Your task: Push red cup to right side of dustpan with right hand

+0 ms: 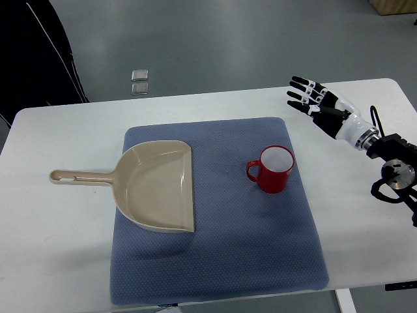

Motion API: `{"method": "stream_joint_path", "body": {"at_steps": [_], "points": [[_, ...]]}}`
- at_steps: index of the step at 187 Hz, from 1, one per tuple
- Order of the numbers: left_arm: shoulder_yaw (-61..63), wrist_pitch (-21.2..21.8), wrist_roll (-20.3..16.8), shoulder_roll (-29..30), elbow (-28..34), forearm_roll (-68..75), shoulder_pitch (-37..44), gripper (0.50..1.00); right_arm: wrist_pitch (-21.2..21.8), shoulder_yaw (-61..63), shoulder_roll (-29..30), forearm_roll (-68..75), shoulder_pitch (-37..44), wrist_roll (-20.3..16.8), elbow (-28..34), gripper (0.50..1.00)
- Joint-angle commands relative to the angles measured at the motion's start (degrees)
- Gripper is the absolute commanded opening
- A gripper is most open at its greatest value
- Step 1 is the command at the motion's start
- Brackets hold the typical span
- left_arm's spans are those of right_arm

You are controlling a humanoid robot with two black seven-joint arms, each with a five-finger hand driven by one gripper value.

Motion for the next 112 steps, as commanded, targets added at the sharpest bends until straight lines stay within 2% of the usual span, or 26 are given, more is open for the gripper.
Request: {"method": "stream_joint_path", "body": {"at_steps": [1, 74, 96, 112], "points": [[-0.1, 0.1, -0.2, 0.0, 0.0, 0.0, 0.0, 1.000, 0.1, 0.0, 0.0, -0.2, -0.1, 0.0, 0.1, 0.934], [-0.1, 0.1, -0.2, 0.0, 0.6, 0.0, 0.0, 1.000, 0.6, 0.4, -0.1, 0.0, -0.6, 0.4, 0.1, 0.934], [-0.1, 0.2, -0.2, 0.0, 0.5, 0.0, -0.1, 1.000, 1.1, 0.0, -1.1, -0.2, -0.6, 2.4, 0.1, 0.934], [-0.1, 0.2, -0.2, 0.0, 0.2, 0.0, -0.1, 1.000, 3.5, 0.1, -2.1, -1.4, -0.7, 4.7, 0.1, 0.934]]}}
